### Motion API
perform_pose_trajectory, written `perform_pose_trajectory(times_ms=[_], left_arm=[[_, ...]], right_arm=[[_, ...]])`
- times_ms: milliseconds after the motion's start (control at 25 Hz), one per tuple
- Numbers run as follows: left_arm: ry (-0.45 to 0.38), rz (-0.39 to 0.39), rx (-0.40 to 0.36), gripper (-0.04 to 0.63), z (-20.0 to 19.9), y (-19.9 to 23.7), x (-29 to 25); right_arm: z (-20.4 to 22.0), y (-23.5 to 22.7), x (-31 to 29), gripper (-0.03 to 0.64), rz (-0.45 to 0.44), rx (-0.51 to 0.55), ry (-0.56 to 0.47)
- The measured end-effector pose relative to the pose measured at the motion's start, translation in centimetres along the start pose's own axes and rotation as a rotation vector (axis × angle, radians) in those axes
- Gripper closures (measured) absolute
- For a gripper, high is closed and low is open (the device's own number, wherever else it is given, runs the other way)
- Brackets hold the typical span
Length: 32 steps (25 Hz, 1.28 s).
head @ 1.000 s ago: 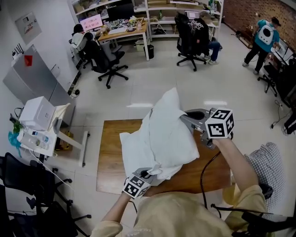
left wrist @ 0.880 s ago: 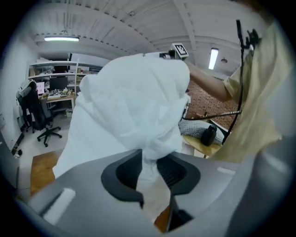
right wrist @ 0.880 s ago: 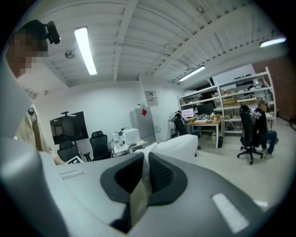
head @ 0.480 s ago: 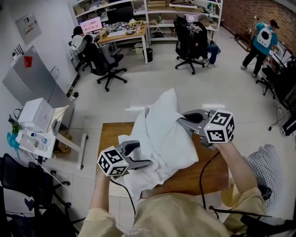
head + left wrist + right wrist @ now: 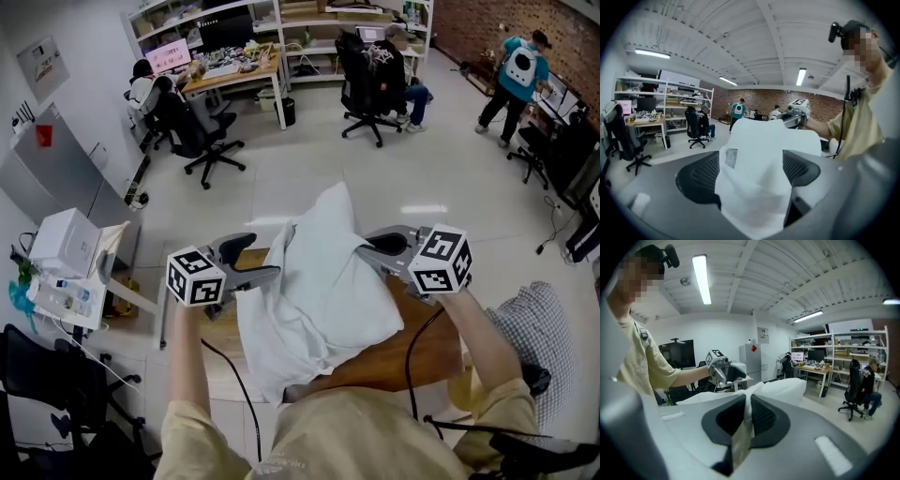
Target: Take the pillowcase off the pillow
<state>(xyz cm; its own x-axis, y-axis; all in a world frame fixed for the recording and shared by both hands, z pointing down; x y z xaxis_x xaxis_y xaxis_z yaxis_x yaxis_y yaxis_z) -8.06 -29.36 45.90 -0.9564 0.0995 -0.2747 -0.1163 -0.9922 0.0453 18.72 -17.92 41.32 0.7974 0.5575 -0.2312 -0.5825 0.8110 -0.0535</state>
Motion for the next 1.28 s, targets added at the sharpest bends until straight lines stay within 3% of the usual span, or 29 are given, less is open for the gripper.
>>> perform_pose_trajectory(times_ms=[160,240,360,400,440,480,520,600,640,680,800,880,960,1080,1200,1280], left_arm=[[0.054,-0.027,0.252,0.202,5.6,6.9,-3.7],[0.038,-0.048,0.376,0.227,8.9,9.7,-4.8],[0.022,0.003,0.509,0.301,12.5,10.8,-6.0],[0.029,0.019,0.529,0.353,13.1,10.7,-6.5],[0.053,-0.002,0.531,0.503,13.6,10.6,-6.9],[0.114,-0.072,0.511,0.58,14.6,10.9,-7.1],[0.223,-0.182,0.464,0.581,16.4,11.3,-7.4],[0.526,-0.396,0.34,0.581,22.2,12.1,-8.6],[0.636,-0.45,0.323,0.581,24.9,11.9,-9.1],[0.667,-0.473,0.336,0.581,26.8,11.6,-9.4],[0.471,-0.494,0.31,0.578,27.0,12.2,-9.4],[0.35,-0.483,0.339,0.562,24.1,12.0,-7.6],[0.263,-0.455,0.356,0.493,20.4,11.3,-5.2],[0.212,-0.431,0.305,0.357,15.3,8.6,-2.1],[0.188,-0.402,0.232,0.325,11.6,3.4,-0.8],[0.172,-0.33,0.182,0.3,9.6,-1.3,-1.0]], right_arm=[[0.0,0.6,-0.3,0.601,-0.015,0.031,-0.008],[0.2,1.5,-0.7,0.601,-0.027,0.058,-0.011],[0.4,2.7,-1.3,0.601,-0.034,0.11,0.0],[0.4,2.8,-1.3,0.601,-0.03,0.125,0.006],[0.2,2.8,-1.2,0.601,-0.025,0.132,0.006],[0.0,2.7,-0.8,0.601,-0.024,0.127,-0.003],[-0.2,2.6,-0.4,0.603,-0.031,0.112,-0.025],[-0.9,2.9,0.1,0.604,-0.066,0.068,-0.077],[-1.0,3.2,-0.2,0.604,-0.081,0.047,-0.089],[-0.9,3.5,-0.7,0.604,-0.09,0.026,-0.091],[0.0,2.5,-1.6,0.604,-0.062,-0.052,-0.091],[0.3,0.8,-0.3,0.604,-0.013,-0.101,-0.112],[0.5,-0.8,0.7,0.603,0.035,-0.123,-0.118],[1.4,-2.9,0.8,0.603,0.091,-0.146,-0.102],[2.1,-4.4,0.7,0.603,0.117,-0.182,-0.106],[2.1,-4.9,0.7,0.603,0.127,-0.185,-0.107]])
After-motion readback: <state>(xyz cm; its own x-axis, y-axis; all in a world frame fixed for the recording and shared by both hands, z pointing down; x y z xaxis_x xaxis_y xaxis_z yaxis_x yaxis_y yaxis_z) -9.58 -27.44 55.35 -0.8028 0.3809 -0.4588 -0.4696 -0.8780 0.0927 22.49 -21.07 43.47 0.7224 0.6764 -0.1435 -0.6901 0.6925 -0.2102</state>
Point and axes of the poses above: the fingertips, and each gripper's own axes: x backward along the fingers, y to its left, z out of its underside, the point moved 8 cm from there along x, backward along the fingers, and after that the axes turned 2 degrees about -x, right-handed, at the moved point
